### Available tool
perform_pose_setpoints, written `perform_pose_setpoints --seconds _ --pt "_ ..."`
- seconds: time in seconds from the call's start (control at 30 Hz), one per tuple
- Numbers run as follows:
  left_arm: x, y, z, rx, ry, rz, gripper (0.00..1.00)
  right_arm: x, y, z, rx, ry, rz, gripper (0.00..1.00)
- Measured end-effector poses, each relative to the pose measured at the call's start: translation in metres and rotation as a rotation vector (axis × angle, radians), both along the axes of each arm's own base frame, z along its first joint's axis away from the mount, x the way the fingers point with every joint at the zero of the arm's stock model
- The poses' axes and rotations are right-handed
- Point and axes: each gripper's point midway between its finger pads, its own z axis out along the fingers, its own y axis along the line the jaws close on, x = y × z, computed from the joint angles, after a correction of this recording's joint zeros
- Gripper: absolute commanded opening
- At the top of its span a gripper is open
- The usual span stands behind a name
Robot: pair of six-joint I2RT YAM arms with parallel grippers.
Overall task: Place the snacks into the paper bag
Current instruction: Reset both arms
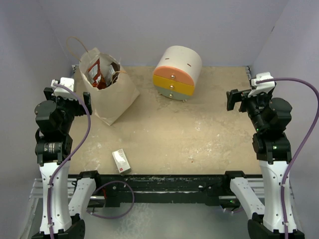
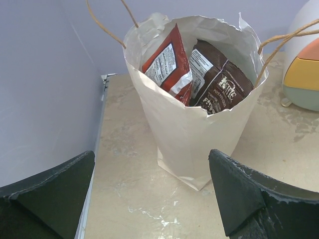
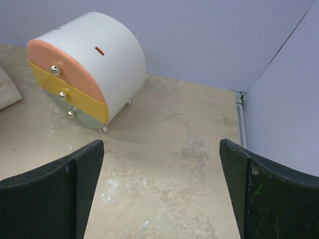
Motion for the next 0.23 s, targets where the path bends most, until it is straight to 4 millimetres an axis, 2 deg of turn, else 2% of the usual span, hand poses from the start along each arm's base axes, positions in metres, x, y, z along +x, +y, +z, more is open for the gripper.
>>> perform_pose_setpoints --seconds 0.17,0.23 --pt "0.0003 0.0 -0.0021 0.0 0.005 0.0 0.99 0.0 0.0004 0.0001 0.0 0.0 0.003 0.96" --pt "0.0003 0.0 -0.0026 0.0 0.006 0.0 0.99 0.0003 -0.0003 -0.0002 -0.004 0.0 0.001 0.99"
